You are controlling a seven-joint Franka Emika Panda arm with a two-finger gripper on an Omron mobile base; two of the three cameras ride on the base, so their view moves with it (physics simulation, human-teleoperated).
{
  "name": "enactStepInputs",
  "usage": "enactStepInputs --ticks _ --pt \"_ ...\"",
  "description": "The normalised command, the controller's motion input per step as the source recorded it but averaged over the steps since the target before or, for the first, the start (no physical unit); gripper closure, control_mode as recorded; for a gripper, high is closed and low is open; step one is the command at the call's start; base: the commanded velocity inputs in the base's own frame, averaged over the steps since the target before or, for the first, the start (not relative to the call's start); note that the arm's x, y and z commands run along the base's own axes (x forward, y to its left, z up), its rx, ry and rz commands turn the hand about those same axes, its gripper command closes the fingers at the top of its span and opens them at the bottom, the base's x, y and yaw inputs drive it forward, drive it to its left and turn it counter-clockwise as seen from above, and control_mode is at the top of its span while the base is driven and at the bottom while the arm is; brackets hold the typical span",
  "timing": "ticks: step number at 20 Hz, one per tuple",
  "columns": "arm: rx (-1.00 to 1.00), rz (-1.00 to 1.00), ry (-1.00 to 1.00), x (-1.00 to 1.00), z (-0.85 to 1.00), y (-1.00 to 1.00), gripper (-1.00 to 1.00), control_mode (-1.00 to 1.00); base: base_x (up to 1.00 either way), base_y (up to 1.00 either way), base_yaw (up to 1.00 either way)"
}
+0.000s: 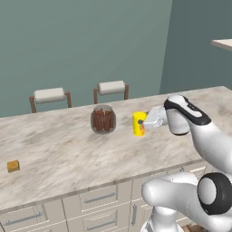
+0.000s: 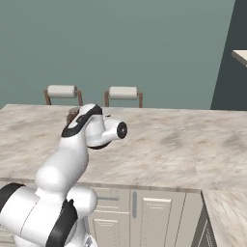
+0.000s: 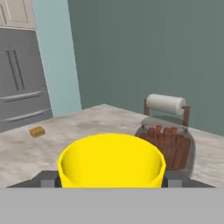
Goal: Open the cabinet directly in front. Then move the beer and the cup to the dining counter with the jar on it.
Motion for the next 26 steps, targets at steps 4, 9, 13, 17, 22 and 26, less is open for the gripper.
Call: enactStepInputs --ticks 4,9,13,17,22,26 --pt "0.00 -0.22 -0.03 0.24 -0.19 0.10 1.00 -1.00 0.00 0.00 0.00" --pt "0.00 -0.24 0.01 0.06 -0.12 0.01 1.00 -1.00 0.00 0.00 0.00" --pt "0.00 0.00 0.02 0.00 0.00 0.00 1.00 -1.00 0.00 0.00 0.00" --pt "0.00 0.00 -0.01 0.03 -0.28 0.00 1.00 -1.00 0.00 0.00 0.00" --pt "0.00 0.00 -0.09 0.19 -0.17 0.00 1.00 -1.00 0.00 0.00 0.00" --pt "0.00 0.00 -0.02 0.22 -0.14 0.00 1.00 -1.00 0.00 0.00 0.00"
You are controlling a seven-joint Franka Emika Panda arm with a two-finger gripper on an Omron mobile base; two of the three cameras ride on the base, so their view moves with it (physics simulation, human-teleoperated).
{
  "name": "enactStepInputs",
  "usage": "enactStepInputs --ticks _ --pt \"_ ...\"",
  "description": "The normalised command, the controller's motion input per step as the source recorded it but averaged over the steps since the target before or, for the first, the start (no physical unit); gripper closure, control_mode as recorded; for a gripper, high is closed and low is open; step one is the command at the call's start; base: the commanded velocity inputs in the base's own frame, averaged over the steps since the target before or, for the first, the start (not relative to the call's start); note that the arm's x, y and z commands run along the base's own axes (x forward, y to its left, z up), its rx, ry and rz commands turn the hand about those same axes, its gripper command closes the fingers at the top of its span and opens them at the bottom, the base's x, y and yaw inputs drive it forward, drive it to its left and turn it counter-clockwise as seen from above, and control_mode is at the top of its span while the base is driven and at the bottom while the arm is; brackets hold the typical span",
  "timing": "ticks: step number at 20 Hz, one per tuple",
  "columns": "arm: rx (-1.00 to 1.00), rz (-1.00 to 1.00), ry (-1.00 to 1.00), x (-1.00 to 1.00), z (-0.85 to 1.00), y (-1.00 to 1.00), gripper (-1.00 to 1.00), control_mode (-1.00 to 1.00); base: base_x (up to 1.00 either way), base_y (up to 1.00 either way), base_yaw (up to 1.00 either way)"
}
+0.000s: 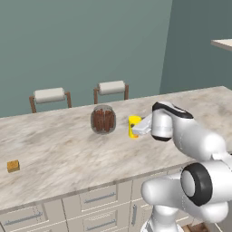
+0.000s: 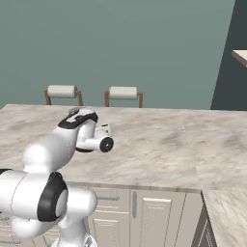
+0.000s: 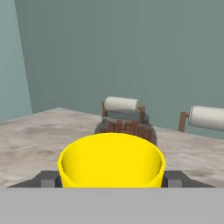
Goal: Open the cabinet directly in front. Then move the beer and the cup to the dining counter with the jar on it.
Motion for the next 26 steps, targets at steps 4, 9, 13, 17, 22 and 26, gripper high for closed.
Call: enactStepInputs --ticks 4,9,13,17,22,26 --pt "0.00 0.00 0.00 0.26 -0.22 0.00 1.00 -1.00 0.00 0.00 0.00" --pt "0.00 0.00 0.00 0.27 -0.36 0.00 1.00 -1.00 0.00 0.00 0.00" --pt "0.00 0.00 0.00 0.19 -0.36 0.00 1.00 -1.00 0.00 0.00 0.00" --pt "0.00 0.00 0.00 0.16 -0.34 0.00 1.00 -1.00 0.00 0.00 0.00" --pt "0.00 0.00 -0.05 0.04 -0.16 0.00 1.00 -1.00 0.00 0.00 0.00" --pt "0.00 0.00 -0.02 0.19 -0.13 0.00 1.00 -1.00 0.00 0.00 0.00"
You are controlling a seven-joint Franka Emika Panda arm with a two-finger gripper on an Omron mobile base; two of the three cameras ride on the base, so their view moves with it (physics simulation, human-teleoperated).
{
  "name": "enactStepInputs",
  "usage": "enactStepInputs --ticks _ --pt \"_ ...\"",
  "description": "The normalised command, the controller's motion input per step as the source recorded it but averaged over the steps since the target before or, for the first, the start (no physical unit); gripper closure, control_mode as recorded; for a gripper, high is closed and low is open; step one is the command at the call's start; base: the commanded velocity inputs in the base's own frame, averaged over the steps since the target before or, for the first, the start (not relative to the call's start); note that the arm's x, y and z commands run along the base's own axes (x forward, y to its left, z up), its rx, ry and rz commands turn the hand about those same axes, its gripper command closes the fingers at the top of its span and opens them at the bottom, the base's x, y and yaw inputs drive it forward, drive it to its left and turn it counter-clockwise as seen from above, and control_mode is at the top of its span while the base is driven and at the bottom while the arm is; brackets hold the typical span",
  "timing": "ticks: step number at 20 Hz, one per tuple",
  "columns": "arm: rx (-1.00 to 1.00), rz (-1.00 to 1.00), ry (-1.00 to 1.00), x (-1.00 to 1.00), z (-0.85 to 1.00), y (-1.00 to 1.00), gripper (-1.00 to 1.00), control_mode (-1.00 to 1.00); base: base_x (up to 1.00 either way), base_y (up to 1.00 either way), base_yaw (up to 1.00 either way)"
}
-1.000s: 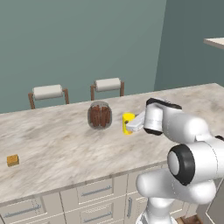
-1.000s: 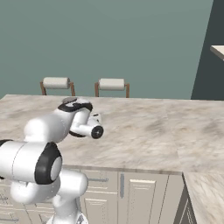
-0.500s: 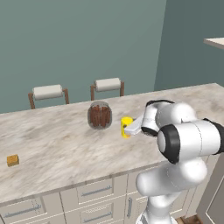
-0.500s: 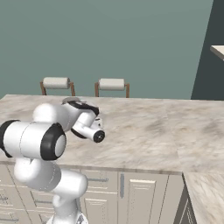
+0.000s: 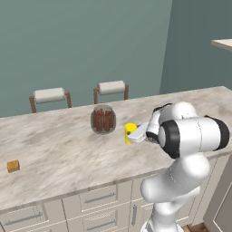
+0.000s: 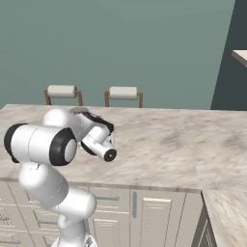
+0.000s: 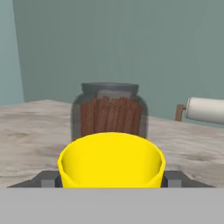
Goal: Open the cabinet directly in front. Then move the beer and the cup to the dining counter with the jar on it.
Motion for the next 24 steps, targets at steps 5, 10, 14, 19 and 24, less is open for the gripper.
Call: enactStepInputs --ticks 5,10,14,19,24 --pt "0.00 0.00 0.00 0.36 -0.13 0.00 1.00 -1.00 0.00 0.00 0.00" --pt "0.00 0.00 0.00 0.23 -0.06 0.00 1.00 -1.00 0.00 0.00 0.00" --pt "0.00 0.00 -0.02 0.02 -0.04 0.00 1.00 -1.00 0.00 0.00 0.00" --pt "0.00 0.00 0.00 0.00 0.00 0.00 -1.00 -1.00 0.00 0.00 0.00" --pt "0.00 0.00 0.00 0.00 0.00 0.00 -1.00 -1.00 0.00 0.00 0.00"
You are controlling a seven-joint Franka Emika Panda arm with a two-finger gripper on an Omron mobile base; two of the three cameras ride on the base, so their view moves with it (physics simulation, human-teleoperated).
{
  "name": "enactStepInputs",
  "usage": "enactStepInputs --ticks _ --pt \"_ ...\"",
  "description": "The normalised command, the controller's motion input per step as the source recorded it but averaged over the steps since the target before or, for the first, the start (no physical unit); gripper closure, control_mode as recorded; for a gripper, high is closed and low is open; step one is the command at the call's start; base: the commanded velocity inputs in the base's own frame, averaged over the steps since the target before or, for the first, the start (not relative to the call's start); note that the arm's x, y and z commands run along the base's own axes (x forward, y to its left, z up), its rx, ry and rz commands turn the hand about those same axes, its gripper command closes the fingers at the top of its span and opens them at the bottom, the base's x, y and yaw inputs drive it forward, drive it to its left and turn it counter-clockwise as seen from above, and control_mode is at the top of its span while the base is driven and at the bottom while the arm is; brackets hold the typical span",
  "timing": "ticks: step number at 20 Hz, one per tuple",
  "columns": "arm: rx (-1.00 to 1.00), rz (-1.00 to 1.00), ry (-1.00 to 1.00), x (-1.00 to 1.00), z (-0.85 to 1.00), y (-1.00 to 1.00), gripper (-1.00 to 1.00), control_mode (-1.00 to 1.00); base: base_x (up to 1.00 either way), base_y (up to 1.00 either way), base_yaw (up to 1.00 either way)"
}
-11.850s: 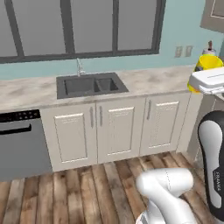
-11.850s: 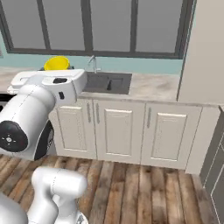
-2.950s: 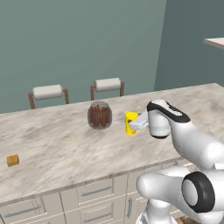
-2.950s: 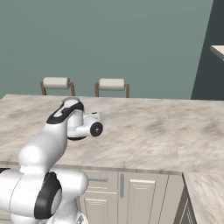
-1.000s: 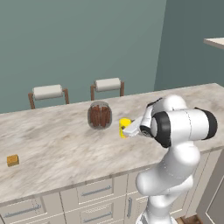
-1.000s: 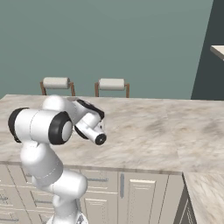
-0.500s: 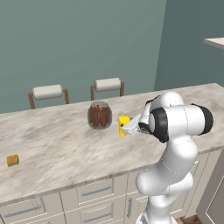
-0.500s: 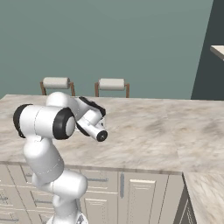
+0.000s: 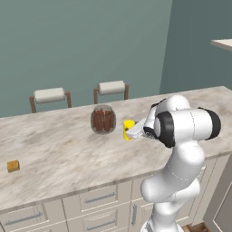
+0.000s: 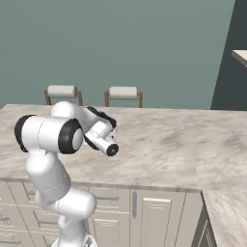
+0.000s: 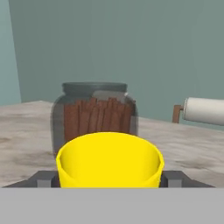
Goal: Open the cabinet directly in front. Then move the beer and the cup to the dining counter with the jar on it.
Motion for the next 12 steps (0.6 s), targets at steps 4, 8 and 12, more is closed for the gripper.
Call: enactStepInputs --ticks 4,8,12 --pt "0.00 0.00 0.00 0.00 0.09 0.00 -1.00 -1.00 0.00 0.00 0.00" --pt "0.00 0.00 -0.01 0.00 0.32 0.00 -1.00 -1.00 0.00 0.00 0.00" --pt "0.00 0.00 -0.04 -0.12 0.74 0.00 -1.00 -1.00 0.00 0.00 0.00"
